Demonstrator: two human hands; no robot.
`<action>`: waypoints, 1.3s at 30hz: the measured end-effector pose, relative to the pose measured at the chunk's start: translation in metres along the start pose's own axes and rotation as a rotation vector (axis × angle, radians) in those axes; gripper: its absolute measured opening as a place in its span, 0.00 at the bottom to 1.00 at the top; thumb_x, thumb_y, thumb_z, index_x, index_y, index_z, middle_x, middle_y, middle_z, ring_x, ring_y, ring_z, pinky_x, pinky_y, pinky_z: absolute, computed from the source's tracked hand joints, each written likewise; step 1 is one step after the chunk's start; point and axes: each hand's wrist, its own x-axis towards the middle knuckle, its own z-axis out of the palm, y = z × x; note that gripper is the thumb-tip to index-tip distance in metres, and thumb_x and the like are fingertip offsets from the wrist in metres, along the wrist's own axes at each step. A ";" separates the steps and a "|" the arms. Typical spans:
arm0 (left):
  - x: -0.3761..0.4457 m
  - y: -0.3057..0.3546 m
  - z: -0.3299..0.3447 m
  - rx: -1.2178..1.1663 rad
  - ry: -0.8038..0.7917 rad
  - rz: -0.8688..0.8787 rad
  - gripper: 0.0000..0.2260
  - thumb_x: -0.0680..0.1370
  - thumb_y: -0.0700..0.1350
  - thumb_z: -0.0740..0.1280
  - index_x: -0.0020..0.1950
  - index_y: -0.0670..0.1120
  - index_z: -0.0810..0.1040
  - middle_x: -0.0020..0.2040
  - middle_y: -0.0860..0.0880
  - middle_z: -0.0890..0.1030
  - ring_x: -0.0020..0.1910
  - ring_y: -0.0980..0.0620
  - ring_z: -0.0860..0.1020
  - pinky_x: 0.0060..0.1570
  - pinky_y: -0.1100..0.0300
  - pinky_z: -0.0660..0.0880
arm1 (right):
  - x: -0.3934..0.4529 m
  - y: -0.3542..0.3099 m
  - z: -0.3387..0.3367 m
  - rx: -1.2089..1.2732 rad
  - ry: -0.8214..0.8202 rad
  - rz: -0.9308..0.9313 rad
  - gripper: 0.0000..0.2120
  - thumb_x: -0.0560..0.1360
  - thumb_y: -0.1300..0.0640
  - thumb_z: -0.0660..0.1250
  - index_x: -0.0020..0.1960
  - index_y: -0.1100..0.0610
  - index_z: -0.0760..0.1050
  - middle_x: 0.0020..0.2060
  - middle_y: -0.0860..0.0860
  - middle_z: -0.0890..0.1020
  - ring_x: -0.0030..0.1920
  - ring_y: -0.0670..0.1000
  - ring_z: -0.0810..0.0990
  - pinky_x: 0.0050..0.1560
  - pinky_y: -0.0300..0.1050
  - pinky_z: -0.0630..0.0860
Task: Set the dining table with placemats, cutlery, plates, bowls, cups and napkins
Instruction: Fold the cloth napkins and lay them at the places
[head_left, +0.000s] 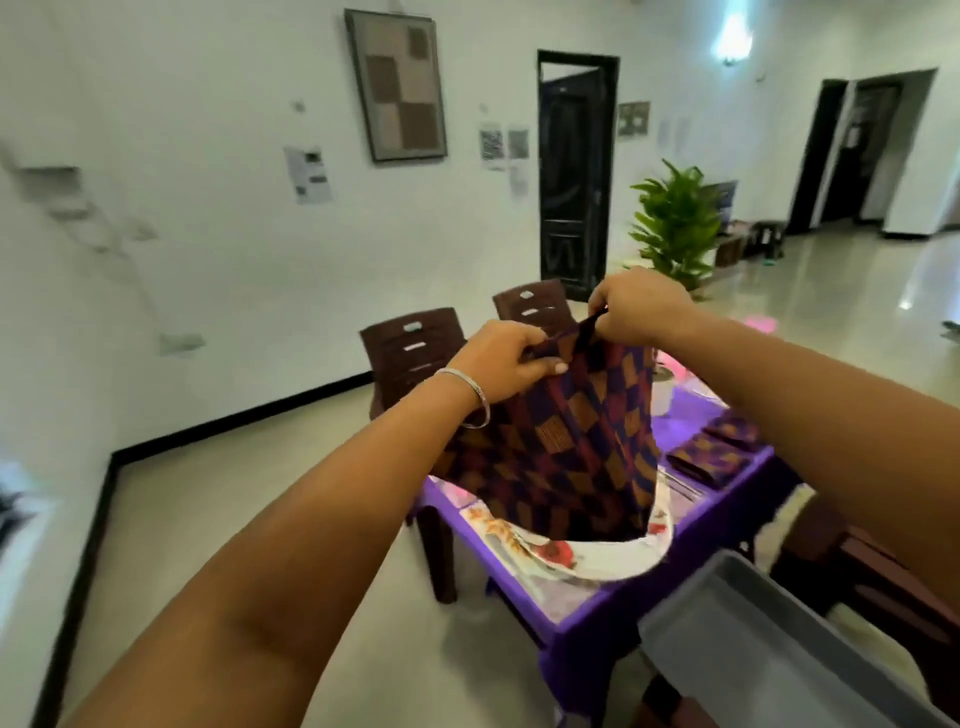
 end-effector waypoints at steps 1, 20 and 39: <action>-0.008 -0.007 -0.015 -0.006 0.001 -0.022 0.13 0.74 0.52 0.71 0.34 0.48 0.75 0.29 0.52 0.75 0.29 0.57 0.72 0.30 0.67 0.66 | 0.007 -0.017 -0.004 0.048 0.003 -0.010 0.08 0.68 0.57 0.67 0.46 0.50 0.82 0.45 0.54 0.82 0.47 0.59 0.79 0.43 0.46 0.76; -0.173 -0.108 -0.143 0.300 -0.208 -0.407 0.07 0.76 0.43 0.69 0.53 0.45 0.81 0.46 0.49 0.80 0.46 0.51 0.77 0.45 0.61 0.73 | 0.045 -0.173 -0.016 0.234 -0.430 -0.340 0.32 0.70 0.73 0.53 0.66 0.50 0.76 0.61 0.54 0.78 0.56 0.56 0.77 0.59 0.47 0.75; -0.172 -0.105 -0.175 0.382 0.179 -0.131 0.06 0.76 0.46 0.68 0.51 0.48 0.83 0.51 0.53 0.79 0.49 0.55 0.75 0.55 0.50 0.72 | 0.026 -0.223 -0.046 0.386 -0.485 -0.707 0.34 0.69 0.75 0.51 0.58 0.46 0.81 0.48 0.39 0.82 0.47 0.46 0.81 0.44 0.38 0.79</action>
